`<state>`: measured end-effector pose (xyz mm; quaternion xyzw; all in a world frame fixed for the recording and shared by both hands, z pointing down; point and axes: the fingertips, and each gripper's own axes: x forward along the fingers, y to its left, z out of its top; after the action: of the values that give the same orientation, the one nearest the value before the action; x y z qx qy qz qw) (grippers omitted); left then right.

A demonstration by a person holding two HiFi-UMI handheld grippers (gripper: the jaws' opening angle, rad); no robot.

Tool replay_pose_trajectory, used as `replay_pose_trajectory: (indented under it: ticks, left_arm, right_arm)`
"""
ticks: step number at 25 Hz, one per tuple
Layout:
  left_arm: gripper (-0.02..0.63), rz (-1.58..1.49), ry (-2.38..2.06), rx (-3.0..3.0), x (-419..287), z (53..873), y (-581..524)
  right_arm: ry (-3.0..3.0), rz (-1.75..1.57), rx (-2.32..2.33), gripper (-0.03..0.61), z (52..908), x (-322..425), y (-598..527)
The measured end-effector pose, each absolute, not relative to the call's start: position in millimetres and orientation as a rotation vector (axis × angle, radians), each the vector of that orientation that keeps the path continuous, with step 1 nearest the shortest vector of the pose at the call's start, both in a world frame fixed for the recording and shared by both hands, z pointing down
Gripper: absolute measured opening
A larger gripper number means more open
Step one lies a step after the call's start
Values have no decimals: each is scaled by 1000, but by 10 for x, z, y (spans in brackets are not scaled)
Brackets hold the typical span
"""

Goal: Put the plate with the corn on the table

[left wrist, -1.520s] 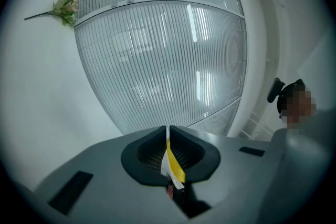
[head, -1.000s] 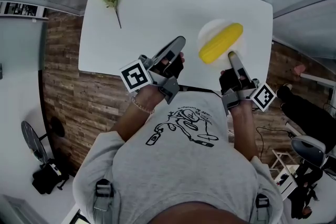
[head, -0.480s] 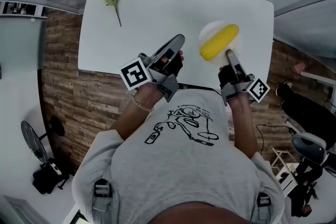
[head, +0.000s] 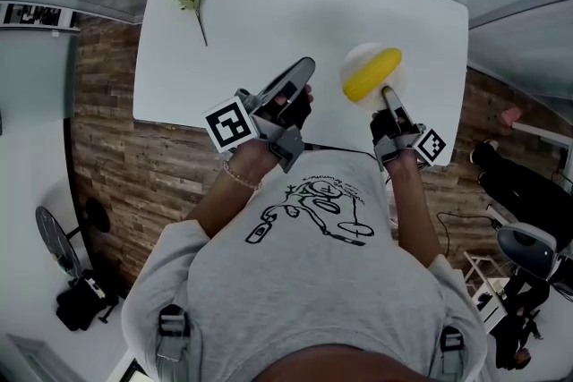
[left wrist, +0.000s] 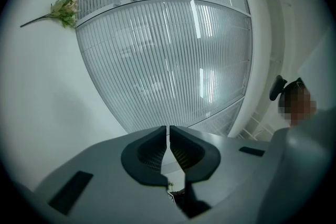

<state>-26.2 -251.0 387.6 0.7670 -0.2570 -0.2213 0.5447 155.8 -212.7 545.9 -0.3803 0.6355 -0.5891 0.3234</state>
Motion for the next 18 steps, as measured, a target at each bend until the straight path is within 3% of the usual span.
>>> replay_pose_trajectory:
  ticks: [18]
  left_arm:
    - [32,-534,-631,1811,-296,3871,-2522]
  right_arm:
    - [1627,-1570,-1020,29,6217,1718,-2167]
